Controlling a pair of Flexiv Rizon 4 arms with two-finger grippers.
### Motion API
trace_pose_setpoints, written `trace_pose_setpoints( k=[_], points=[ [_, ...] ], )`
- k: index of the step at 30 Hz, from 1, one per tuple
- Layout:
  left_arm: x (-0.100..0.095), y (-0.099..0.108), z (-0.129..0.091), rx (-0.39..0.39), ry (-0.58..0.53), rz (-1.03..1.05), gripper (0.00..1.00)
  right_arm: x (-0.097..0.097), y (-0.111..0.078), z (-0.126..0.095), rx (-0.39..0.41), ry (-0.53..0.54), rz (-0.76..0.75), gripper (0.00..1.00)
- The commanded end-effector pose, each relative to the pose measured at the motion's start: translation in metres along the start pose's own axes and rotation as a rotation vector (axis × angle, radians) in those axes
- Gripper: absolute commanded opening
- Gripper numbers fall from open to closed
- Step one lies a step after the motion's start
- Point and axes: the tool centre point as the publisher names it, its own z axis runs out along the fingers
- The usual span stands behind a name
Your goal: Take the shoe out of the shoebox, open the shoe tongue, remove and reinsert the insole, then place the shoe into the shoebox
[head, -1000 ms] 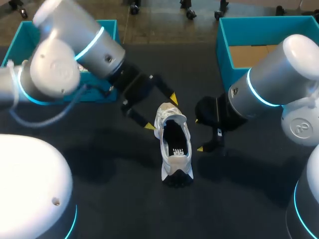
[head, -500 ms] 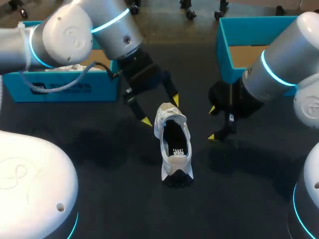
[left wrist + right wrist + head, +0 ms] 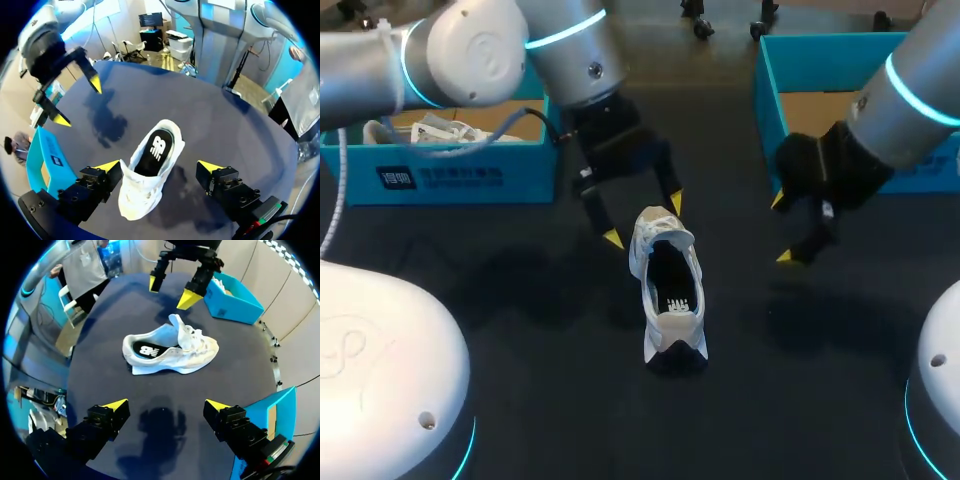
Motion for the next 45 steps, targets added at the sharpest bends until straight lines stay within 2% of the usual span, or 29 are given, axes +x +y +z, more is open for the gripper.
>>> trace_pose_setpoints(
  k=[1,7,12,16,18,26,28,30,33,34,35,36,37,45],
  points=[
    [-0.002,-0.006,-0.008,-0.034,0.035,0.001,1.0,0.002,-0.004,-0.046,0.004,0.015,-0.014,1.0],
    [0.001,-0.009,-0.015,-0.064,0.071,0.026,1.0,0.001,-0.012,-0.063,0.013,0.04,-0.019,1.0],
    [0.003,-0.014,-0.01,-0.108,0.125,0.074,1.0,-0.001,-0.016,-0.074,0.04,0.046,-0.025,1.0],
    [0.0,-0.015,-0.009,-0.084,0.142,0.084,1.0,-0.001,-0.018,-0.082,0.052,0.052,-0.06,1.0],
    [-0.001,-0.016,-0.009,-0.059,0.163,0.094,1.0,0.0,-0.017,-0.09,0.074,0.063,-0.143,1.0],
    [-0.002,-0.015,-0.003,-0.071,0.194,0.106,1.0,-0.002,-0.027,-0.104,0.111,0.085,-0.21,1.0],
    [-0.002,-0.016,-0.002,-0.087,0.198,0.112,1.0,-0.005,-0.031,-0.106,0.1,0.06,-0.206,1.0],
    [-0.001,-0.017,0.0,-0.102,0.205,0.118,1.0,-0.009,-0.037,-0.107,0.134,0.018,-0.169,1.0],
    [0.001,-0.018,0.004,-0.108,0.21,0.124,1.0,-0.009,-0.037,-0.107,0.134,0.018,-0.169,1.0],
    [0.001,-0.018,0.005,-0.102,0.212,0.127,0.89,-0.009,-0.037,-0.107,0.134,0.018,-0.169,1.0],
    [0.001,-0.019,0.007,-0.101,0.212,0.13,0.42,-0.009,-0.037,-0.107,0.134,0.018,-0.169,1.0],
    [0.001,-0.018,0.009,-0.102,0.209,0.129,0.07,-0.009,-0.037,-0.107,0.134,0.018,-0.169,1.0],
    [0.001,-0.018,0.011,-0.099,0.212,0.128,0.0,-0.009,-0.037,-0.107,0.134,0.018,-0.169,1.0],
    [0.003,-0.017,0.033,-0.137,0.238,0.155,0.0,-0.009,-0.037,-0.107,0.134,0.018,-0.169,1.0]
  ],
)
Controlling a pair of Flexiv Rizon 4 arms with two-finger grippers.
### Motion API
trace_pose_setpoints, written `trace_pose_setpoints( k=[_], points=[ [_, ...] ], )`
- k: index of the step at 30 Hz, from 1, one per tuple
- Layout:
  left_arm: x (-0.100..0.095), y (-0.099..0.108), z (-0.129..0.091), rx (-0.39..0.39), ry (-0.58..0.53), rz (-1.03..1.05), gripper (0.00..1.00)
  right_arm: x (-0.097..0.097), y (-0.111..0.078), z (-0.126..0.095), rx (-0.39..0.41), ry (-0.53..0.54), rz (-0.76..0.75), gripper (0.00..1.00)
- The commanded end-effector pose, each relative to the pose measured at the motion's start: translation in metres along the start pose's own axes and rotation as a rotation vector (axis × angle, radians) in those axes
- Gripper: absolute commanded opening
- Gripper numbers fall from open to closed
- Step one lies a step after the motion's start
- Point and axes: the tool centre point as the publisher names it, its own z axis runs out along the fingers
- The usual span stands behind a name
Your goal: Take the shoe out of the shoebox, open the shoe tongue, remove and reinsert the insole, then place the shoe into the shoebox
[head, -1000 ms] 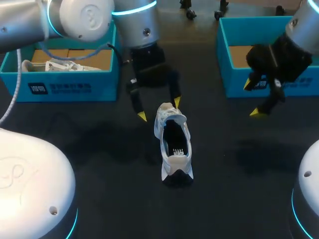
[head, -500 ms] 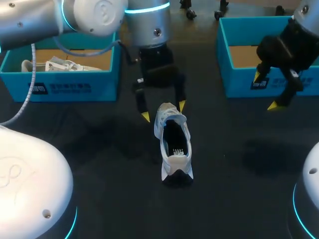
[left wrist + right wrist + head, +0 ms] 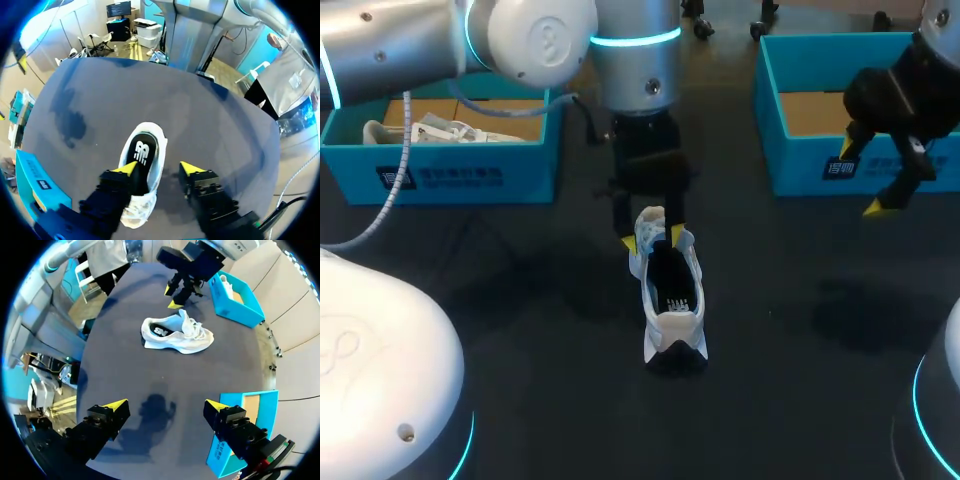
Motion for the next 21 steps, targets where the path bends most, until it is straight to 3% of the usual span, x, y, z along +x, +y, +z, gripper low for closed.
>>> trace_pose_setpoints(
  k=[1,8,12,14,21],
  points=[
    [-0.007,-0.001,0.011,-0.021,-0.003,0.001,0.0,0.001,-0.001,0.001,0.001,-0.003,0.0,1.0],
    [-0.01,-0.012,0.032,0.005,-0.034,-0.027,0.0,0.001,-0.001,0.001,0.001,-0.003,0.0,1.0],
    [-0.011,-0.015,0.047,-0.026,-0.033,-0.036,0.0,0.001,-0.001,0.001,0.001,-0.003,0.0,1.0],
    [-0.012,-0.014,0.055,-0.063,-0.053,-0.043,0.0,0.001,-0.001,0.001,0.001,-0.003,0.0,1.0],
    [-0.017,-0.004,0.07,-0.069,-0.067,-0.049,0.0,0.001,-0.001,0.001,0.001,-0.003,0.0,1.0]
  ],
)
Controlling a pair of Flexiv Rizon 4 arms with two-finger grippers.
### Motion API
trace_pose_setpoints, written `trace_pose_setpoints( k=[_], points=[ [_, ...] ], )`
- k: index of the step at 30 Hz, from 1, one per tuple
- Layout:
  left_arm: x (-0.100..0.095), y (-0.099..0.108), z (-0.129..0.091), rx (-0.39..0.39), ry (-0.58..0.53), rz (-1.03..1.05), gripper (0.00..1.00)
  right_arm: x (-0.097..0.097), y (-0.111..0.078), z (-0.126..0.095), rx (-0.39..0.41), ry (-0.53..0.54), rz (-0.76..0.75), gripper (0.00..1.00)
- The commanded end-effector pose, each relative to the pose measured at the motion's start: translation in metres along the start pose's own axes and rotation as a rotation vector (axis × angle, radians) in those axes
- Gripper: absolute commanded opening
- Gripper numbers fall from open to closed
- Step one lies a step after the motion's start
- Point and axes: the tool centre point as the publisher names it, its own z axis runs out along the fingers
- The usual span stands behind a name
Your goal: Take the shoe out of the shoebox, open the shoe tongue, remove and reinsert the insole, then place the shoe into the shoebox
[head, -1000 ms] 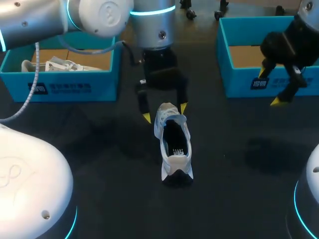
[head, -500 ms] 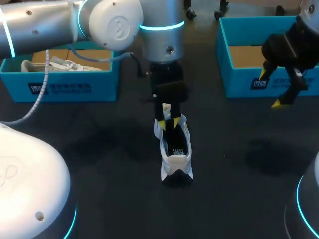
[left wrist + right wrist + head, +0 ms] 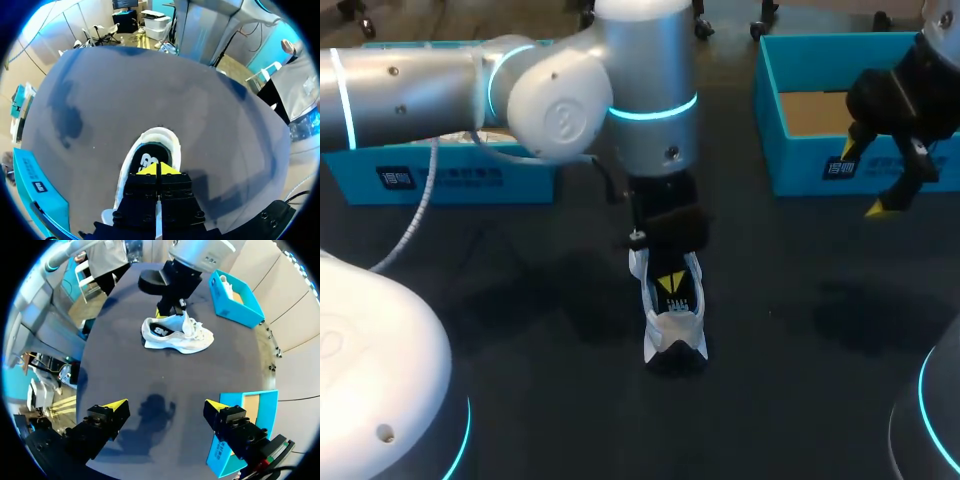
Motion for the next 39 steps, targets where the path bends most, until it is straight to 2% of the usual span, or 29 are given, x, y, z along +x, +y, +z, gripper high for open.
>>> trace_pose_setpoints(
  k=[1,5,8,10,12,14,19,29,39],
  points=[
    [-0.001,0.008,0.011,-0.024,-0.009,-0.004,0.0,-0.001,0.001,0.001,0.003,0.001,0.001,1.0],
    [-0.004,0.012,0.018,-0.085,-0.018,-0.01,0.0,-0.001,0.001,0.001,0.003,0.001,0.001,1.0],
    [-0.007,0.015,0.028,-0.084,-0.043,-0.023,0.0,-0.001,0.001,0.001,0.003,0.001,0.001,1.0],
    [-0.009,0.017,0.035,-0.12,-0.048,-0.033,0.0,-0.001,0.001,0.001,0.003,0.001,0.001,1.0],
    [-0.011,0.019,0.041,-0.124,-0.054,-0.04,0.0,-0.001,0.001,0.001,0.003,0.001,0.001,1.0],
    [-0.012,0.023,0.045,-0.166,-0.074,-0.044,0.0,-0.001,0.001,0.001,0.003,0.001,0.001,1.0],
    [-0.017,0.03,0.053,-0.171,-0.13,-0.055,0.0,-0.001,0.001,0.001,0.003,0.001,0.001,1.0],
    [-0.014,0.035,0.079,-0.181,-0.1,-0.07,0.0,-0.001,0.001,0.001,0.003,0.001,0.001,1.0],
    [-0.017,0.034,0.047,-0.168,-0.142,-0.059,0.0,-0.001,0.001,0.001,0.003,0.001,0.001,1.0]
  ],
)
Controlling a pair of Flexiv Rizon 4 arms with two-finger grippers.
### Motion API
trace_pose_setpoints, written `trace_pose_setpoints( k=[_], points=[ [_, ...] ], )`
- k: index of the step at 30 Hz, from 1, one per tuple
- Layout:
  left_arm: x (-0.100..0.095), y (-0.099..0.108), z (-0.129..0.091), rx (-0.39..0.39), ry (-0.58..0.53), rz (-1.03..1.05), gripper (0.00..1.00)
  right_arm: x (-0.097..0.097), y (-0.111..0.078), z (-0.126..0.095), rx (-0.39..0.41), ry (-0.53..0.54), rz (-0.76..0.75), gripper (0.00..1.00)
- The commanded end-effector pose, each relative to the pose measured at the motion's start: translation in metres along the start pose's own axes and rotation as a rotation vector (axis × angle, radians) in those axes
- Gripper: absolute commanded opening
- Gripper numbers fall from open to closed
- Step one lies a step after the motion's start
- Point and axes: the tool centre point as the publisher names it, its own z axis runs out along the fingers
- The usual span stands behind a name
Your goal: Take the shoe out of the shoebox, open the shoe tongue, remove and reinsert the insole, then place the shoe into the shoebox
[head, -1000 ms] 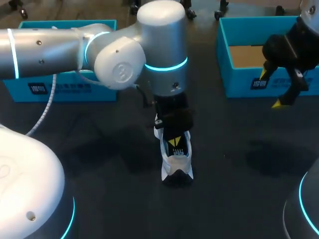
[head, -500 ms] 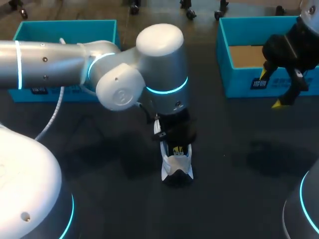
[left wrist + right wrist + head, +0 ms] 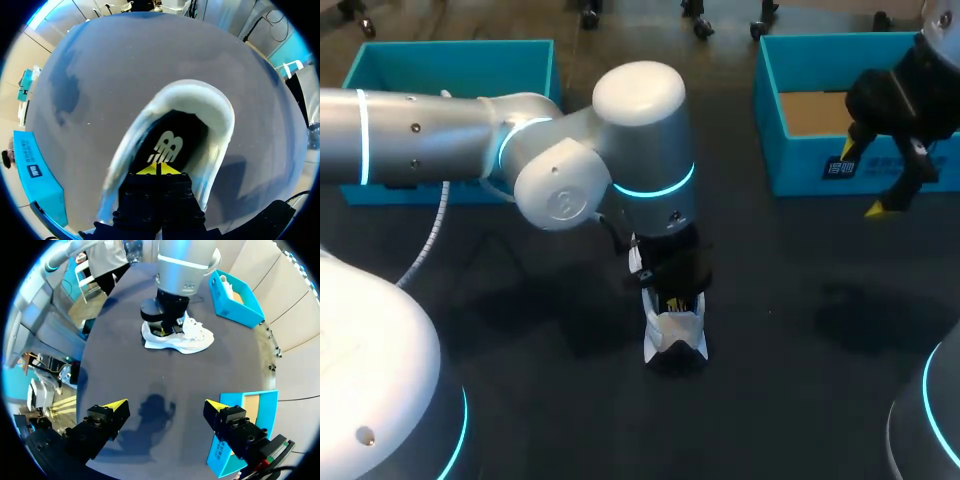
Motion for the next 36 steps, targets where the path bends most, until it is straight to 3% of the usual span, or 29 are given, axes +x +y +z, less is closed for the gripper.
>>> trace_pose_setpoints(
  k=[1,18,24,31,36],
  points=[
    [0.002,-0.001,-0.017,0.011,-0.018,0.011,0.0,-0.001,0.0,0.001,0.002,0.001,0.0,1.0],
    [-0.005,-0.03,0.009,0.141,-0.106,0.056,0.0,-0.001,0.0,0.001,0.002,0.001,0.0,1.0],
    [-0.005,-0.029,0.027,0.159,-0.096,0.024,0.0,-0.001,0.0,0.001,0.002,0.001,0.0,1.0],
    [0.0,-0.022,0.048,0.127,-0.052,0.007,0.0,-0.001,0.0,0.001,0.002,0.001,0.0,1.0],
    [0.005,-0.017,0.034,0.093,-0.068,0.0,0.0,-0.001,0.0,0.001,0.002,0.001,0.0,1.0]
  ],
)
